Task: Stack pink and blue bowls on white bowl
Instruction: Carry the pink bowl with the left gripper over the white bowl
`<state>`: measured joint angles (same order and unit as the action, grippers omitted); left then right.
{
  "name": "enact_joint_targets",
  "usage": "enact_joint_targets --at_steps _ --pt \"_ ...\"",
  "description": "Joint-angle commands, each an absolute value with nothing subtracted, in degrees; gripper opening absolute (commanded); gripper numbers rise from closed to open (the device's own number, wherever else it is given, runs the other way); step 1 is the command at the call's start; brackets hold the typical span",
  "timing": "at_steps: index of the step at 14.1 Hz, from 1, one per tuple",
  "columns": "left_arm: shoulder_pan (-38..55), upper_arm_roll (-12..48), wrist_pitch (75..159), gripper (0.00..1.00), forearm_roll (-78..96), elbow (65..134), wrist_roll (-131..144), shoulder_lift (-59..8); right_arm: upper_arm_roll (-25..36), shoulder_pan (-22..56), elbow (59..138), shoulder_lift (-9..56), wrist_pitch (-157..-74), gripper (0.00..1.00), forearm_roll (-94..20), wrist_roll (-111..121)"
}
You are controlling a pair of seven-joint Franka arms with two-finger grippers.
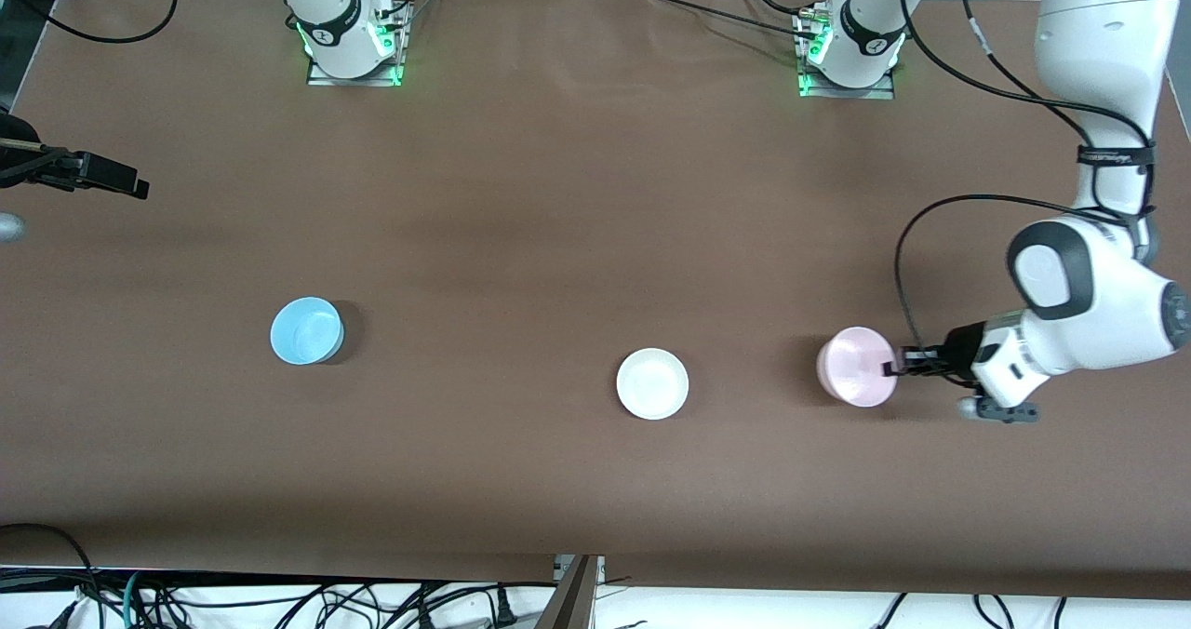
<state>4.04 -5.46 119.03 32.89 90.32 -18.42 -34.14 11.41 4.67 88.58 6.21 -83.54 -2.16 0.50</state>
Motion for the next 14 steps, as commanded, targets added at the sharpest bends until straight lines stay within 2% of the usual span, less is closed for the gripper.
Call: enact_joint_targets --at_steps 1,4,9,11,14 --pt "7.99 -3.7 121.89 0.0 33.05 88.68 -15.92 -35.15 11.34 4.92 89.82 4.75 -83.23 0.99 -1.49 -0.18" --pt "12.21 -0.8 126.99 0.0 29.64 88.68 -9.79 -35.59 11.34 4.92 89.82 4.75 -83.23 0.99 -1.49 -0.18" --pt "15.02 7.64 134.02 0.0 18.48 88.42 6.65 -37.17 11.34 4.92 89.82 4.66 -83.23 0.99 -1.49 -0.09" --pt "16.69 8.61 136.4 0.0 15.4 87.46 11.76 -38.75 11.34 4.92 89.82 4.66 -83.23 0.99 -1.49 -0.09" --pt "18.19 8.7 136.49 0.0 12.92 82.11 15.37 -42.18 11.34 4.92 89.82 4.66 -83.23 0.99 -1.49 -0.09"
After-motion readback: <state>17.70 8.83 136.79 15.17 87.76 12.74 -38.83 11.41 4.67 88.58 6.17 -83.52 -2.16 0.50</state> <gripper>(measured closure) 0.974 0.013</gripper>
